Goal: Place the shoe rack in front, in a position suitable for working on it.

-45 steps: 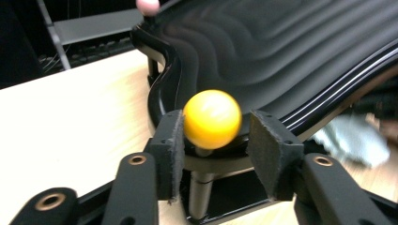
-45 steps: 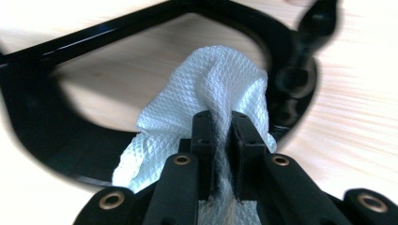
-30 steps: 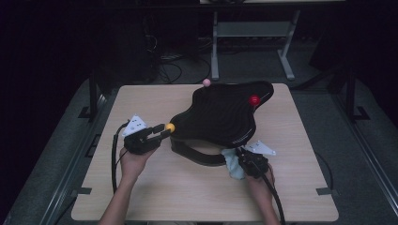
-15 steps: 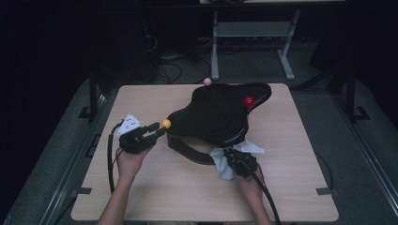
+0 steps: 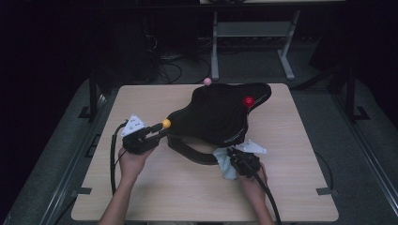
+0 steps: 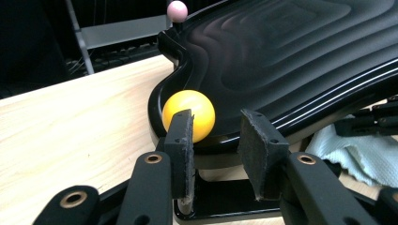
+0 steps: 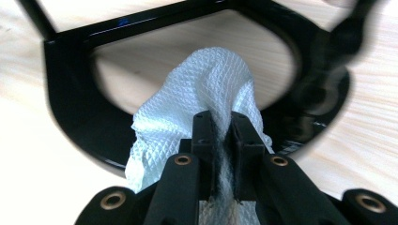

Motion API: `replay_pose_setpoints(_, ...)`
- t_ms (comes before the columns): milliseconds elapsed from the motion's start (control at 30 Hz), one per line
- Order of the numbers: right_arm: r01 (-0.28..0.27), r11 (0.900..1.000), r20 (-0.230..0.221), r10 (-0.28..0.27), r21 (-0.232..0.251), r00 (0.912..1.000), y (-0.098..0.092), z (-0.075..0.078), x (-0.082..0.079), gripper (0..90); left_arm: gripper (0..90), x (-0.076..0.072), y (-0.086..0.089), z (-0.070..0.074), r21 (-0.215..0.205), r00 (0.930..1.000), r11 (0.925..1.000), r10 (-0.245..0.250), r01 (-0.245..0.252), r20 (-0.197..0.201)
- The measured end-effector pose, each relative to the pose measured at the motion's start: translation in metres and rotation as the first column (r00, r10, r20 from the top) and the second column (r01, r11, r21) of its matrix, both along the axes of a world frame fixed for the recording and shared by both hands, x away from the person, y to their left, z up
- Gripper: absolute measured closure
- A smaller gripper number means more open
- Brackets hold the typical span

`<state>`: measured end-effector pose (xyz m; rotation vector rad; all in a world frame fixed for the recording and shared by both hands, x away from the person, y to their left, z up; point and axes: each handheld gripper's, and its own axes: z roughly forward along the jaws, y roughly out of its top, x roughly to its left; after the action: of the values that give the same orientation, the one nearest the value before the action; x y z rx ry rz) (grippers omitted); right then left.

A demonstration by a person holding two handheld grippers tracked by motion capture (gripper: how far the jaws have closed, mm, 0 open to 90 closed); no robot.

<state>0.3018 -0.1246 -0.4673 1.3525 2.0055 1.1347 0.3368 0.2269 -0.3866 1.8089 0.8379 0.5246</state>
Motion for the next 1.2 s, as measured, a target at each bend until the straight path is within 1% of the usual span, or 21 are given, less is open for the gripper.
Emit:
replay_pose_setpoints(67, 0.027, 1.0, 0.001, -0.027, 0.007, 0.9996, -0.008, -0.001, 0.002, 82.1, 64.4, 0.001, 0.001, 0.0, 0.006, 1.0, 1.0, 0.006, -0.006, 0.001)
replay_pose_setpoints(133, 0.026, 0.999, -0.01, -0.026, 0.024, 0.9996, -0.011, -0.002, 0.003, 82.1, 65.5, 0.001, 0.002, -0.001, 0.004, 1.0, 1.0, 0.008, -0.008, -0.002)
replay_pose_setpoints(200, 0.029, 1.0, -0.002, -0.029, -0.001, 0.9996, -0.008, -0.002, 0.003, 82.2, 66.4, 0.001, 0.002, -0.002, 0.0, 0.9999, 1.0, 0.009, -0.009, -0.006)
replay_pose_setpoints(233, 0.029, 1.0, -0.002, -0.029, -0.003, 0.9996, -0.007, -0.002, 0.003, 82.3, 66.4, 0.001, 0.002, -0.002, 0.0, 1.0, 1.0, 0.007, -0.007, -0.007)
replay_pose_setpoints(300, 0.024, 1.0, -0.001, -0.024, 0.003, 0.9997, -0.003, -0.003, 0.003, 82.5, 66.5, 0.001, 0.002, -0.001, 0.001, 1.0, 1.0, 0.005, -0.005, -0.006)
replay_pose_setpoints(333, 0.017, 1.0, 0.003, -0.016, -0.006, 0.9999, -0.001, -0.003, 0.003, 82.5, 66.4, 0.001, 0.001, -0.002, 0.001, 1.0, 1.0, 0.0, 0.0, -0.006)
replay_pose_setpoints(367, 0.012, 1.0, 0.0, -0.012, -0.003, 0.9999, 0.002, -0.002, 0.003, 82.6, 66.0, 0.001, 0.0, -0.001, 0.006, 1.0, 1.0, -0.004, 0.004, -0.007)
replay_pose_setpoints(433, 0.001, 1.0, -0.002, -0.001, -0.007, 1.0, 0.006, -0.002, 0.004, 82.7, 63.3, 0.001, -0.001, -0.002, 0.002, 0.9999, 1.0, -0.008, 0.008, -0.01)
replay_pose_setpoints(533, -0.01, 1.0, -0.007, 0.01, 0.01, 0.9999, 0.01, -0.002, 0.005, 82.7, 62.3, 0.001, 0.0, -0.002, 0.002, 0.9999, 1.0, -0.004, 0.004, -0.015)
replay_pose_setpoints(600, -0.022, 1.0, -0.009, 0.022, 0.005, 0.9997, 0.01, -0.002, 0.006, 82.6, 61.4, 0.002, 0.001, -0.002, 0.003, 0.9999, 1.0, 0.001, -0.001, -0.016)
replay_pose_setpoints(633, -0.019, 1.0, -0.013, 0.019, 0.009, 0.9997, 0.008, -0.001, 0.005, 82.6, 61.1, 0.001, 0.001, -0.002, 0.002, 0.9999, 1.0, 0.002, -0.002, -0.013)
replay_pose_setpoints(667, -0.011, 1.0, -0.008, 0.011, 0.0, 0.9999, 0.007, -0.001, 0.004, 82.5, 61.0, 0.001, 0.001, -0.002, 0.0, 0.9999, 1.0, 0.003, -0.003, -0.011)
replay_pose_setpoints(700, -0.004, 1.0, -0.003, 0.004, -0.002, 1.0, 0.005, -0.001, 0.002, 82.5, 60.9, 0.002, 0.001, -0.002, 0.0, 0.9999, 1.0, 0.003, -0.003, -0.01)
replay_pose_setpoints(733, 0.0, 1.0, 0.004, 0.0, 0.008, 1.0, 0.002, -0.001, 0.0, 82.5, 60.8, 0.002, 0.001, -0.002, -0.002, 0.9999, 1.0, 0.003, -0.003, -0.012)
replay_pose_setpoints(967, 0.037, 0.998, 0.008, -0.037, 0.049, 0.9993, -0.022, 0.002, -0.014, 82.5, 60.3, 0.002, -0.001, -0.003, 0.004, 0.9999, 1.0, 0.002, -0.002, -0.011)
replay_pose_setpoints(1200, 0.089, 0.992, 0.027, -0.091, 0.086, 0.9955, -0.046, 0.006, -0.026, 82.4, 58.7, 0.003, 0.001, -0.003, 0.003, 0.9998, 0.9998, 0.018, -0.017, -0.013)
